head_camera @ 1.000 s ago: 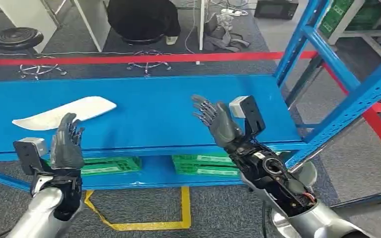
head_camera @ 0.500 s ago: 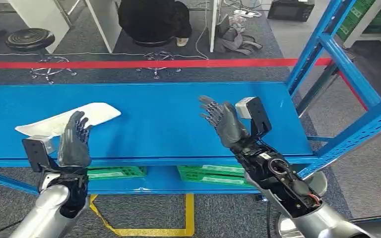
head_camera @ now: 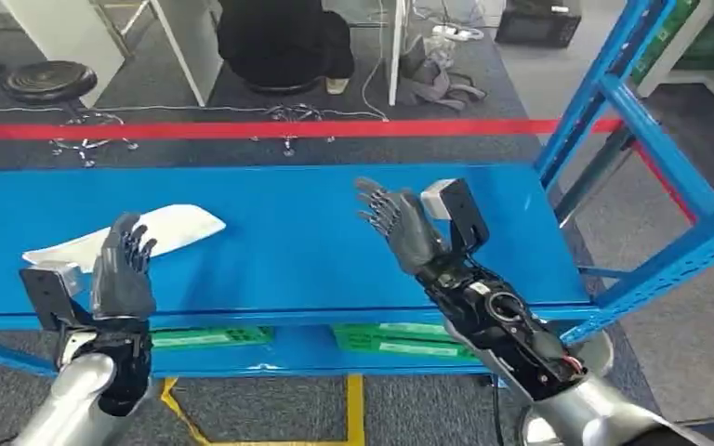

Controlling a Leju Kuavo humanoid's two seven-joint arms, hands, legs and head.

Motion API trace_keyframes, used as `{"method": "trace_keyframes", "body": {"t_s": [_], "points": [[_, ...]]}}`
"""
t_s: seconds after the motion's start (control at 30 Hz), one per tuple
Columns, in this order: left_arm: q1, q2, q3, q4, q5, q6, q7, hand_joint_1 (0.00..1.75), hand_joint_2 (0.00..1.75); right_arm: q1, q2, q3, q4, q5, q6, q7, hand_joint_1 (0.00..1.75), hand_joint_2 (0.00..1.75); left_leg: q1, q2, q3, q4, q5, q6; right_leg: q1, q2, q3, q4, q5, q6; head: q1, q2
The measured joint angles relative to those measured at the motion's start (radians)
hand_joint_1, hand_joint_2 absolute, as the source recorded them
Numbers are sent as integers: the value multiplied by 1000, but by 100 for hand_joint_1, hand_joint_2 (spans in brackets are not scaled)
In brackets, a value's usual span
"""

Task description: Take the parts from the cabinet and place them on the table.

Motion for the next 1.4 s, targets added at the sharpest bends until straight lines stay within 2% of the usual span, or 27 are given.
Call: {"method": "trace_keyframes", "body": {"t_s": [0.07,0.13,0.2,0.23,0.27,0.33,0.4,0.43,0.53,0.57,0.6,0.67,0.73,0.77,0.8,0.83,0.9,0.93,0.97,1.0,1.1,1.17,1.23,1.27,1.3,1.33,1.4], "points": [[0,2,0,0,0,2,0,0,0,-1,0,0,0,2,0,-1,0,0,3,-10,7,-8,-2,11,-1,-11,9,-7,-8,11,-1,0],[-1,1,0,-2,0,2,-1,0,0,-2,0,-1,0,3,0,-2,0,0,8,-15,23,-15,-6,22,-5,4,-16,60,-53,16,7,0],[0,0,0,-2,0,2,-2,0,0,-2,0,-1,2,3,0,-1,0,0,7,-22,27,-15,-10,30,-4,12,-103,236,-126,21,21,0],[2,0,0,-1,0,2,-2,0,0,1,0,0,4,3,0,-1,0,0,6,-27,27,-15,-11,31,-4,13,-146,310,-148,23,22,0],[4,0,0,-2,0,2,-2,0,0,4,0,0,5,2,0,-1,0,0,6,-32,28,-15,-13,31,-5,13,-172,342,-144,24,24,0],[4,0,0,-2,0,2,-2,0,0,4,0,0,6,2,0,-1,0,0,6,-47,34,-13,-16,29,-5,15,-144,248,-64,19,29,0],[4,0,0,-2,0,2,-2,0,0,3,0,-1,6,2,0,-1,0,0,6,-60,42,-12,-21,22,-3,32,-64,57,41,8,39,0],[4,0,0,-1,0,2,-2,0,0,2,0,-2,7,2,0,-1,0,0,4,-63,41,-11,-22,20,-2,56,-47,19,39,0,40,0],[6,0,0,-2,0,2,-2,0,0,2,0,0,8,2,0,0,0,0,9,-77,30,-11,-15,2,4,50,-37,1,39,-4,38,0],[6,0,0,-2,0,2,-2,0,0,0,0,0,8,2,0,-1,0,0,7,-82,30,-12,-14,-2,1,46,-35,-5,42,-10,38,0],[5,1,0,-2,0,2,-2,0,0,-1,0,0,7,2,0,-1,0,0,8,-71,27,-3,-24,-5,-9,38,-26,-14,48,-16,37,0],[2,2,0,-2,0,2,-2,0,0,-2,2,0,8,2,0,-2,0,0,9,-36,-25,115,-91,-18,-8,29,-24,-15,48,-22,18,0],[6,2,0,-2,0,2,-2,0,0,0,2,0,8,2,0,-2,0,0,15,-30,-116,293,-160,-28,-7,16,-25,-15,47,-24,9,0],[8,2,0,-2,0,2,-2,0,0,1,3,0,8,2,0,-1,0,0,18,-28,-141,335,-167,-32,-8,11,-25,-15,47,-23,6,0],[9,3,0,-2,0,2,-2,0,0,1,3,0,8,2,0,-1,0,0,21,-26,-139,325,-150,-34,-8,6,-25,-15,46,-23,6,0],[8,3,0,-2,0,2,-2,0,0,1,3,0,8,2,0,-1,0,0,23,-23,-110,266,-114,-35,-10,1,-23,-15,44,-20,5,0],[7,5,0,-2,0,2,-2,0,0,0,3,0,8,2,0,-1,0,0,26,-4,0,60,-26,-34,-12,-7,-16,-15,38,-12,2,0],[5,4,0,-2,0,2,-2,0,0,-1,4,0,8,2,0,-1,0,0,25,22,32,-4,-23,-33,-7,-10,-16,-14,34,-6,-2,0],[3,3,0,-2,0,2,-2,0,0,-3,4,0,8,2,0,-2,0,0,18,12,33,-9,-21,-22,-2,-11,-18,-11,30,1,-5,0],[3,3,0,-2,0,2,-3,0,0,-4,4,0,8,2,1,-1,0,0,18,7,31,-8,-24,-14,-2,-14,-16,-14,29,4,7,0],[3,4,1,-3,0,2,-3,0,0,-4,6,0,8,2,1,-1,0,0,18,-7,36,-13,-23,8,-11,-21,-14,-12,17,24,10,0],[1,3,0,-4,0,2,-3,0,0,-6,6,-1,8,2,2,-2,0,0,18,-12,42,-14,-26,20,-12,2,-57,91,-44,25,21,0],[3,3,0,-4,0,2,-3,0,0,-2,6,0,8,2,1,-2,0,0,14,-21,43,-13,-29,24,-10,12,-151,281,-120,28,34,0],[5,3,0,-3,0,2,-3,0,0,1,6,0,8,2,1,-1,0,0,12,-26,43,-13,-30,25,-10,13,-184,339,-132,27,36,0],[5,3,0,-3,0,2,-3,0,0,3,6,0,8,2,1,-1,0,0,11,-32,44,-13,-30,26,-10,13,-192,343,-119,26,37,0],[5,3,0,-4,0,2,-3,0,0,3,6,0,8,2,1,-1,0,0,11,-41,47,-12,-31,26,-10,13,-175,294,-78,21,40,0],[5,3,0,-4,-2,2,-3,0,0,0,6,0,8,2,2,0,0,0,9,-61,55,-12,-35,23,-9,28,-98,115,24,9,48,0]]}}
